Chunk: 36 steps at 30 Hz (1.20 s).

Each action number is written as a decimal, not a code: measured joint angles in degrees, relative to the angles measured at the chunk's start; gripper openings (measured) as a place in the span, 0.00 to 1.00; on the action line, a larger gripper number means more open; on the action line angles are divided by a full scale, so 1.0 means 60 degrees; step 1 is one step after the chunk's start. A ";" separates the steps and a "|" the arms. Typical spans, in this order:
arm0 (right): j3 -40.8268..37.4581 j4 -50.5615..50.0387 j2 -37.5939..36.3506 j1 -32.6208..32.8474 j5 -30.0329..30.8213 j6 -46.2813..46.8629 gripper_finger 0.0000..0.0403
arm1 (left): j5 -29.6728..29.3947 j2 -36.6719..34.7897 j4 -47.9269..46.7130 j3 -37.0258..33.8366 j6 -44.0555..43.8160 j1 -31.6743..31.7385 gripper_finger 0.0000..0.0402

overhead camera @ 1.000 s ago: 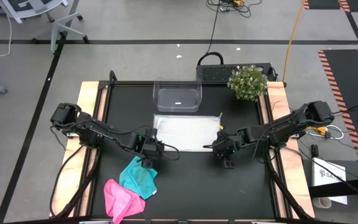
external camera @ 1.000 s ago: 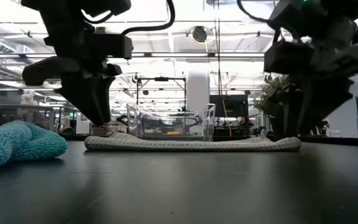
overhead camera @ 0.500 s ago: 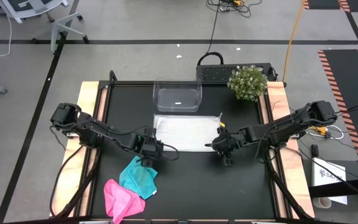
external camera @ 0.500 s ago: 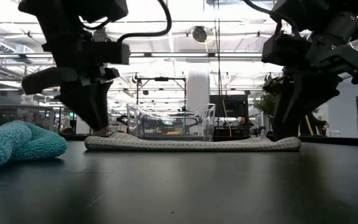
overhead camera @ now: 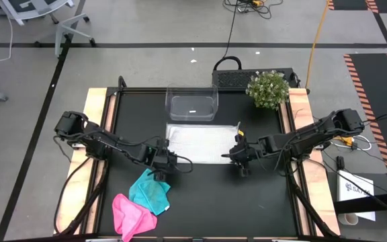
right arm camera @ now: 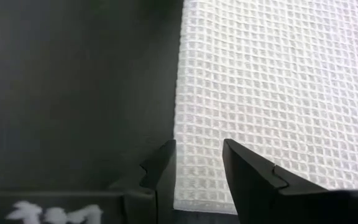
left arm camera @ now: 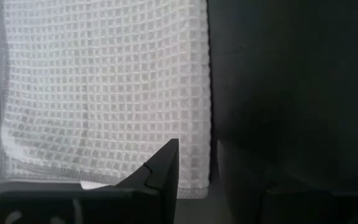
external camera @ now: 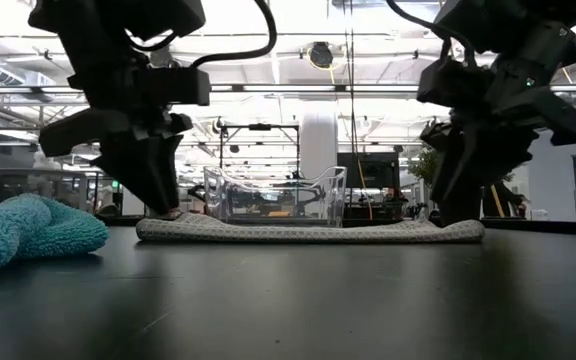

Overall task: Fold microfiber towels
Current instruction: Fold the white microfiber towel

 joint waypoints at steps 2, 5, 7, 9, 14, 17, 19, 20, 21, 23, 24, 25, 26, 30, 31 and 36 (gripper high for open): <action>0.0000 0.0000 0.0000 -0.0014 0.0003 0.0000 0.31 | 0.0046 0.0000 0.0052 -0.0130 -0.0021 -0.0044 0.28; 0.0000 0.0000 0.0000 -0.0013 -0.0016 0.0002 0.31 | 0.0132 0.0000 0.0038 -0.0355 -0.0259 -0.0098 0.28; 0.0000 -0.0006 0.0000 -0.0014 -0.0018 0.0089 0.31 | 0.0128 0.0000 0.0061 -0.0441 -0.0370 -0.0146 0.28; 0.0000 -0.0049 0.0000 -0.0014 -0.0019 0.0193 0.31 | 0.0128 0.0000 0.0058 -0.0498 -0.0393 -0.0165 0.28; 0.0000 -0.0417 0.0000 -0.0013 -0.0029 0.0255 0.31 | 0.0121 0.0000 0.0069 -0.0527 -0.0385 -0.0164 0.28; 0.0000 -0.0506 0.0004 0.0010 -0.0050 0.0255 0.31 | 0.0117 0.0000 0.0069 -0.0527 -0.0385 -0.0165 0.28; 0.0000 -0.0464 0.0004 0.0011 -0.0053 0.0342 0.31 | 0.0114 0.0000 0.0069 -0.0527 -0.0388 -0.0165 0.28; 0.0000 -0.0450 0.0004 0.0011 -0.0059 0.0423 0.31 | 0.0114 0.0000 0.0069 -0.0527 -0.0395 -0.0162 0.28; 0.0000 -0.0437 0.0004 0.0011 -0.0062 0.0464 0.31 | 0.0114 0.0000 0.0069 -0.0527 -0.0417 -0.0165 0.28; -0.0041 -0.0348 0.0018 0.0011 -0.0065 0.0477 0.31 | 0.0110 0.0000 0.0069 -0.0527 -0.0426 -0.0165 0.28; -0.0100 -0.0307 0.0025 0.0011 -0.0092 0.0510 0.31 | 0.0110 0.0000 0.0069 -0.0527 -0.0426 -0.0165 0.28; -0.0181 -0.0312 0.0025 0.0012 -0.0250 0.0536 0.31 | 0.0110 0.0000 0.0069 -0.0527 -0.0427 -0.0165 0.28; -0.0266 -0.0339 0.0025 0.0011 -0.0435 0.0598 0.31 | 0.0106 0.0000 0.0069 -0.0524 -0.0429 -0.0165 0.28; -0.0543 -0.0335 0.0029 0.0088 -0.0769 0.0874 0.31 | 0.0103 0.0000 0.0073 -0.0527 -0.0426 -0.0162 0.28; -0.0564 -0.0336 0.0029 0.0105 -0.0772 0.0864 0.31 | 0.0103 0.0000 0.0076 -0.0527 -0.0421 -0.0162 0.28; -0.0568 -0.0291 0.0029 0.0138 -0.0536 0.0759 0.31 | 0.0102 0.0000 0.0078 -0.0527 -0.0389 -0.0152 0.28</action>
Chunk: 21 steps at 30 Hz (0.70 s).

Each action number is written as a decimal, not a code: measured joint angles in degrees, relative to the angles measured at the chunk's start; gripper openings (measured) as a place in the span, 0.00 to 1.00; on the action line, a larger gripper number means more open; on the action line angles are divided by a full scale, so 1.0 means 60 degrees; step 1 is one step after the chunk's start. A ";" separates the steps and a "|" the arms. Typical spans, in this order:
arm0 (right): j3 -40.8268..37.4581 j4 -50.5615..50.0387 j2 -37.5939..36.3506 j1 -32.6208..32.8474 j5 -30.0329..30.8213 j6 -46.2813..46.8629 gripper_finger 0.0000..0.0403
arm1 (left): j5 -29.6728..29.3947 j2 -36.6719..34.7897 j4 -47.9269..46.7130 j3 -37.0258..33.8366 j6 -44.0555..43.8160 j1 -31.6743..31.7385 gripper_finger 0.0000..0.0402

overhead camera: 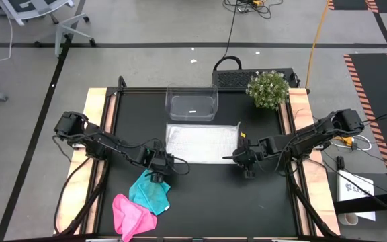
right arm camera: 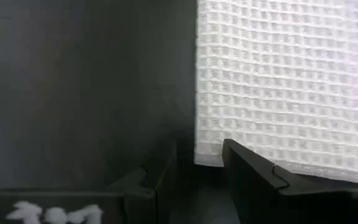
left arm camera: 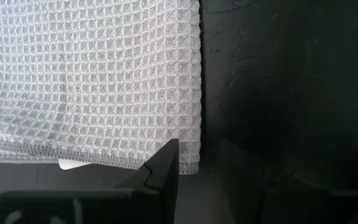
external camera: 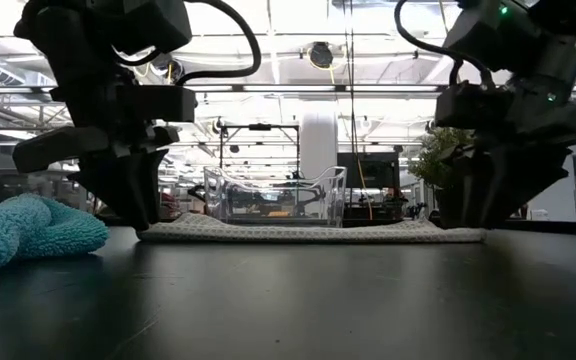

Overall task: Fold microfiber towels
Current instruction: Fold the white microfiber towel

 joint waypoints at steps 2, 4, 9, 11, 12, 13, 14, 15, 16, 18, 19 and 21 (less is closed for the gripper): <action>0.0000 0.0038 0.0000 -0.0003 0.0053 -0.0077 0.31 | 0.0001 0.0000 0.0012 0.0000 -0.0004 -0.0003 0.28; 0.0000 0.0213 0.0000 -0.0003 0.0066 -0.0241 0.31 | 0.0000 0.0000 0.0012 0.0000 -0.0005 0.0000 0.28; 0.0000 0.0594 0.0000 -0.0003 0.0402 -0.0784 0.31 | -0.0003 0.0000 0.0012 0.0003 -0.0008 -0.0003 0.28; 0.0000 0.0592 0.0032 -0.0008 0.0516 -0.0818 0.31 | -0.0003 0.0000 0.0012 0.0001 -0.0008 0.0000 0.28; 0.0000 0.0600 0.0087 -0.0007 0.0510 -0.0816 0.31 | -0.0003 0.0000 0.0011 0.0000 -0.0008 0.0000 0.28; -0.0004 0.0589 0.0149 -0.0006 0.0502 -0.0781 0.31 | -0.0003 0.0000 0.0012 0.0002 -0.0008 -0.0001 0.28; -0.0004 0.0596 0.0241 0.0007 0.0479 -0.0775 0.31 | -0.0003 0.0000 0.0011 0.0000 -0.0008 -0.0003 0.28; -0.0004 0.0657 0.0367 0.0036 0.0384 -0.0767 0.31 | -0.0003 0.0000 0.0009 0.0000 -0.0008 0.0001 0.28; -0.0004 0.0778 0.0519 0.0054 0.0282 -0.0761 0.31 | -0.0003 0.0000 0.0012 0.0004 -0.0008 -0.0002 0.28; -0.0009 0.1027 0.0871 0.0098 0.0248 -0.0758 0.31 | -0.0007 0.0000 0.0012 0.0000 -0.0014 0.0001 0.28; -0.0010 0.1192 0.1026 0.0122 0.0249 -0.0759 0.31 | -0.0004 0.0000 0.0014 0.0004 -0.0014 0.0000 0.28; 0.0000 0.1627 0.1305 0.0125 0.0251 -0.0756 0.31 | -0.0007 0.0000 0.0016 0.0002 -0.0037 -0.0001 0.28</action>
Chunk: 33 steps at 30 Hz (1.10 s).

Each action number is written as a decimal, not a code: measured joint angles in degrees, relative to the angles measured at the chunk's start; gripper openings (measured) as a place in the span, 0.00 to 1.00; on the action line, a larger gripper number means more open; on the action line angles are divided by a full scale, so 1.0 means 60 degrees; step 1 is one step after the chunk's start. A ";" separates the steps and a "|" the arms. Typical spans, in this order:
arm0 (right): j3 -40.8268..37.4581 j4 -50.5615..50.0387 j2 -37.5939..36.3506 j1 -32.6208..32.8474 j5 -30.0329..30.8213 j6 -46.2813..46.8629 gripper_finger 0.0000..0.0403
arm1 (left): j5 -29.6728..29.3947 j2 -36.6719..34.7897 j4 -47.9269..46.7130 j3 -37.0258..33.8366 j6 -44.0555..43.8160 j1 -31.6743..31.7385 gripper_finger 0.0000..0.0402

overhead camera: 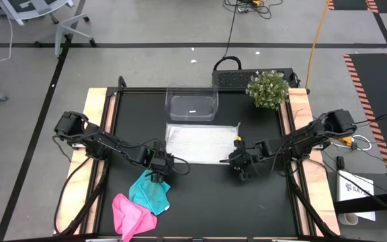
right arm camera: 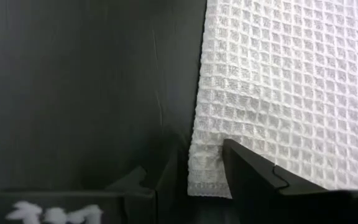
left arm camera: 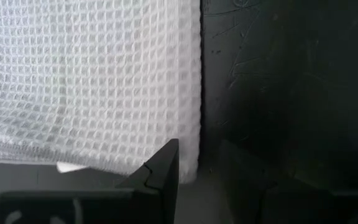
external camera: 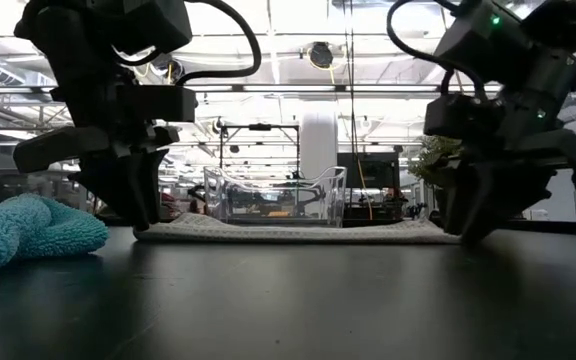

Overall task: Fold microfiber towels
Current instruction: Fold the white microfiber towel

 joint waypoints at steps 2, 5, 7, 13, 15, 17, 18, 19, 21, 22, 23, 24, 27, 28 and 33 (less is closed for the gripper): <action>0.0014 0.0313 0.0196 0.0000 0.0000 0.0006 0.31 | 0.0001 0.0000 -0.0004 -0.0002 -0.0007 0.0000 0.28; 0.0014 0.0554 0.0297 0.0000 0.0004 0.0012 0.31 | 0.0004 0.0000 -0.0011 -0.0001 -0.0070 -0.0002 0.28; 0.0014 0.0616 0.0305 0.0000 0.0004 0.0112 0.31 | -0.0005 0.0000 -0.0029 0.0002 -0.0112 -0.0002 0.28; 0.0010 0.0595 0.0309 0.0004 0.0002 0.0645 0.31 | -0.0600 0.0167 -0.0549 0.0002 -0.0307 0.0000 0.28; 0.0007 0.0584 0.0312 0.0004 0.0004 0.0663 0.31 | -0.0743 0.0233 -0.0732 0.0002 -0.0158 -0.0001 0.28; 0.0007 0.0579 0.0312 0.0004 0.0000 0.0681 0.31 | -0.0758 0.0257 -0.0679 0.0002 0.0123 0.0002 0.28; 0.0007 0.0580 0.0312 0.0004 0.0000 0.0683 0.31 | -0.0758 0.0262 -0.0693 0.0002 0.0206 0.0002 0.28; 0.0003 0.0575 0.0312 0.0004 0.0000 0.0724 0.31 | -0.0758 0.0262 -0.0695 0.0002 0.0251 0.0007 0.28; 0.0003 0.0573 0.0316 0.0004 -0.0003 0.0872 0.31 | -0.0768 0.0268 -0.0654 0.0002 0.0245 0.0081 0.28; 0.0000 0.0571 0.0316 0.0004 -0.0003 0.0948 0.31 | -0.0788 0.0293 -0.0601 -0.0021 0.0228 0.0143 0.28; 0.0000 0.0566 0.0316 0.0004 -0.0003 0.0980 0.31 | -0.0792 0.0324 -0.0502 -0.0078 0.0210 0.0216 0.28; 0.0000 0.0569 0.0316 0.0004 -0.0003 0.0993 0.31 | -0.0750 0.0339 -0.0369 -0.0152 0.0192 0.0279 0.28; 0.0000 0.0549 0.0316 0.0004 -0.0006 0.1000 0.31 | -0.0581 0.0450 0.0023 -0.0420 0.0182 0.0402 0.28; 0.0000 0.0551 0.0316 0.0004 -0.0007 0.1003 0.31 | -0.0492 0.0467 0.0051 -0.0463 0.0147 0.0428 0.28; 0.0000 0.0485 0.0316 0.0004 -0.0003 0.1038 0.30 | -0.0441 0.0513 0.0041 -0.0458 0.0146 0.0410 0.28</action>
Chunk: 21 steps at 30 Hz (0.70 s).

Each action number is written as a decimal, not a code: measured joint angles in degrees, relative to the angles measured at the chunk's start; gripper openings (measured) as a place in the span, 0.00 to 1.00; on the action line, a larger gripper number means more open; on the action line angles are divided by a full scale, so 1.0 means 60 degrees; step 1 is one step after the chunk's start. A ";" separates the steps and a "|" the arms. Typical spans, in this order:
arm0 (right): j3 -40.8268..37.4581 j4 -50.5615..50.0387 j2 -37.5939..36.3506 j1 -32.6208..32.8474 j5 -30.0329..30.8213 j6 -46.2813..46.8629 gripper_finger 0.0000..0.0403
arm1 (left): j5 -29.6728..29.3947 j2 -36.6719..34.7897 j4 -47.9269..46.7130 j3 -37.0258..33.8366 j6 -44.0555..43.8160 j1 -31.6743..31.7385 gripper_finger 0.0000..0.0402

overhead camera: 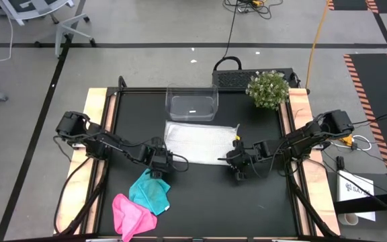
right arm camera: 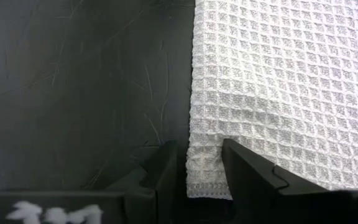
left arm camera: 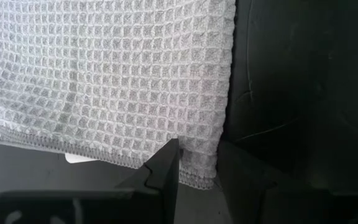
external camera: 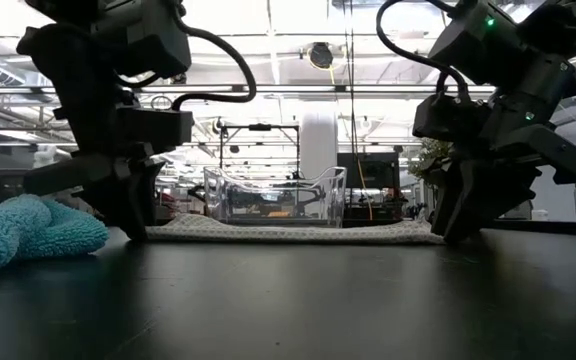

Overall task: Fold microfiber towels
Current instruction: Fold the white microfiber towel

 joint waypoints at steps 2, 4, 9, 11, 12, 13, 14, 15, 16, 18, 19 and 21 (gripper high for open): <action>0.0000 -0.0018 0.0004 -0.0003 0.0010 0.0004 0.27 | 0.0016 0.0004 -0.0004 0.0001 -0.0043 0.0000 0.28; 0.0000 -0.0040 0.0004 -0.0004 0.0015 0.0006 0.22 | 0.0042 0.0008 -0.0005 -0.0003 -0.0202 0.0000 0.28; 0.0000 -0.0032 0.0007 -0.0015 0.0058 0.0586 0.04 | 0.0249 0.0025 0.0009 -0.0007 -0.0488 -0.0006 0.13; 0.0000 -0.0045 0.0007 -0.0011 0.0045 0.0832 0.02 | 0.0424 0.0028 -0.0003 0.0020 -0.0585 -0.0004 0.04; 0.0000 -0.0051 0.0007 -0.0011 0.0038 0.0932 0.02 | 0.0497 0.0031 -0.0032 0.0059 -0.0708 0.0010 0.03; 0.0000 -0.0051 0.0007 -0.0011 0.0033 0.0996 0.02 | 0.0535 0.0041 -0.0061 0.0105 -0.0804 0.0021 0.03; 0.0000 -0.0052 0.0007 -0.0011 0.0029 0.1042 0.02 | 0.0554 0.0048 -0.0081 0.0156 -0.0898 0.0018 0.03; 0.0000 -0.0055 0.0007 -0.0011 0.0009 0.1107 0.02 | 0.0570 0.0049 -0.0105 0.0200 -0.0985 0.0018 0.02; 0.0000 -0.0065 0.0004 -0.0011 -0.0025 0.1224 0.01 | 0.0615 0.0066 -0.0189 0.0277 -0.1052 0.0018 0.02; -0.0004 -0.0119 -0.0038 -0.0006 -0.0305 0.1433 0.01 | 0.0765 0.0068 -0.0308 0.0421 -0.1261 0.0029 0.01; -0.0004 -0.0122 -0.0044 0.0006 -0.0451 0.1521 0.01 | 0.0758 0.0069 -0.0382 0.0468 -0.1353 0.0023 0.01; -0.0007 -0.0140 -0.0046 0.0078 -0.0572 0.1607 0.01 | 0.0804 0.0066 -0.0397 0.0467 -0.1492 0.0022 0.01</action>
